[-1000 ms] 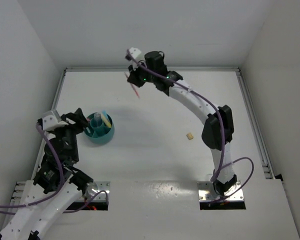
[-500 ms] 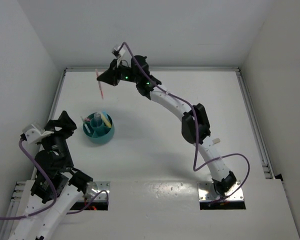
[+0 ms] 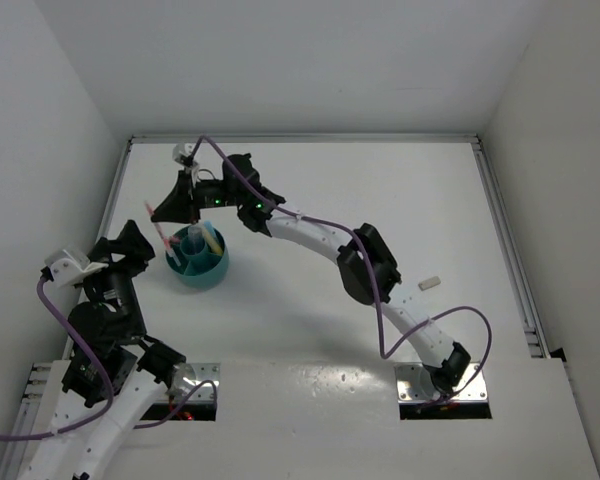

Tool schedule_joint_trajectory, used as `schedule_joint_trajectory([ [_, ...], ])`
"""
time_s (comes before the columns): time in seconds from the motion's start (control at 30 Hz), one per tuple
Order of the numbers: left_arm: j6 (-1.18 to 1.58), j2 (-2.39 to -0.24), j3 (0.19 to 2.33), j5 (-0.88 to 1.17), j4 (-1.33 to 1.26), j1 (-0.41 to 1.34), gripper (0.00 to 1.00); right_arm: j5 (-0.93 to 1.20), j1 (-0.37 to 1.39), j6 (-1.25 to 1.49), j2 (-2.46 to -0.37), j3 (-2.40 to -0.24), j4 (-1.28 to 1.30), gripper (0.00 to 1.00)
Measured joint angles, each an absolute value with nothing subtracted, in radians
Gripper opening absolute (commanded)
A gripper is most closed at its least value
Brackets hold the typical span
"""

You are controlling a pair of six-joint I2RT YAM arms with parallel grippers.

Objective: Sort the stationery into containers
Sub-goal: Place the pen in the storage box.

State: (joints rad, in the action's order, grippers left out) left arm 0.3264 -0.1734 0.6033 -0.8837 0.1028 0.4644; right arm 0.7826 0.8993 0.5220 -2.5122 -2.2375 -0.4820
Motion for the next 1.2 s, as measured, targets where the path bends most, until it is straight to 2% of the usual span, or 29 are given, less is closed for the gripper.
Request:
schedule_joint_trajectory([
  [0.2, 0.326, -0.170, 0.601, -0.871, 0.101, 0.464, 0.72, 0.774, 0.903, 0.484, -2.519, -2.160, -0.488, 0.00],
  [0.83, 0.326, -0.153, 0.593, -0.842, 0.095, 0.464, 0.72, 0.672, 0.931, 0.331, -2.554, -2.151, -0.482, 0.00],
  [1.2, 0.326, -0.138, 0.592, -0.835, 0.095, 0.464, 0.73, 0.641, 0.941, 0.190, -2.529, -2.004, -0.533, 0.00],
])
